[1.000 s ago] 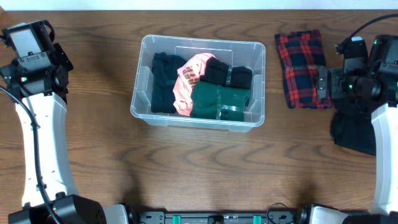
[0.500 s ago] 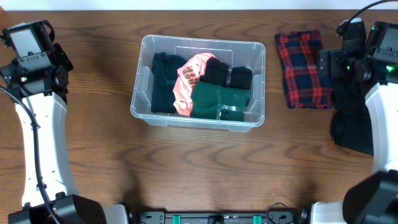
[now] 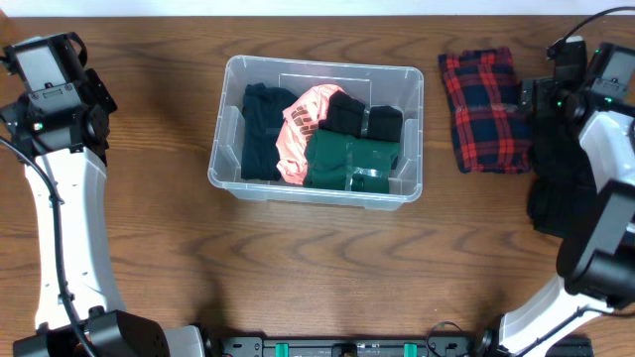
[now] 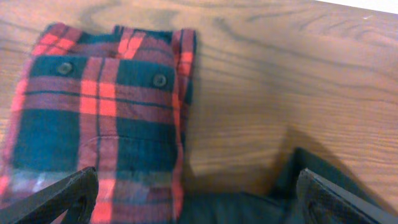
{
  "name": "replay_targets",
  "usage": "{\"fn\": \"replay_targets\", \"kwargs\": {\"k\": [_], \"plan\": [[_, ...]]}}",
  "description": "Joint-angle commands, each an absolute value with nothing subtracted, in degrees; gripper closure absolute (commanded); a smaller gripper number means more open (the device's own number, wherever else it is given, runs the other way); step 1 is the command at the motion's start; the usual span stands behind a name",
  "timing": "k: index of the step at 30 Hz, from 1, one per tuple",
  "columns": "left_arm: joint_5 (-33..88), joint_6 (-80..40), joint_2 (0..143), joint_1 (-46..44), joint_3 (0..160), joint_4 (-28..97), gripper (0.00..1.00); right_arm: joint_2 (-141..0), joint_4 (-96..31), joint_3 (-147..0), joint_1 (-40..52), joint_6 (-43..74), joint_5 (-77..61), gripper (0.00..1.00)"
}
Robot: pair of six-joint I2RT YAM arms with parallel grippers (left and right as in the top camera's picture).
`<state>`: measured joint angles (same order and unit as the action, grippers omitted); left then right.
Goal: Pack container
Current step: 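Lower the right gripper onto the red plaid cloth and grasp it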
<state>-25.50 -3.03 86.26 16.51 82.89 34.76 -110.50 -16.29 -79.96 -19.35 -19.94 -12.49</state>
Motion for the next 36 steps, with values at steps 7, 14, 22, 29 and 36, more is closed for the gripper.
{"fn": "replay_targets", "kwargs": {"k": [7,14,22,29,36], "plan": [[-26.0,-3.75,86.48,16.75,82.63,34.94,0.02,-118.32,-11.27,-80.9,-19.05,-13.39,-22.39,0.01],[-26.02,-3.75,86.48,16.75,82.63,34.94,0.02,-123.0,-11.62,-80.88,-19.05,-9.63,-24.49,0.01],[-26.0,-3.75,86.48,16.75,82.63,34.94,0.02,-124.4,-15.57,-80.88,-17.98,-7.31,-24.67,0.14],[-26.02,-3.75,86.48,16.75,82.63,34.94,0.02,-124.4,-21.58,-80.88,-17.12,-7.03,-24.64,0.15],[-26.0,-3.75,86.48,16.75,82.63,34.94,0.02,-124.4,-27.94,-80.88,-16.95,-3.51,-24.43,0.16]]}}
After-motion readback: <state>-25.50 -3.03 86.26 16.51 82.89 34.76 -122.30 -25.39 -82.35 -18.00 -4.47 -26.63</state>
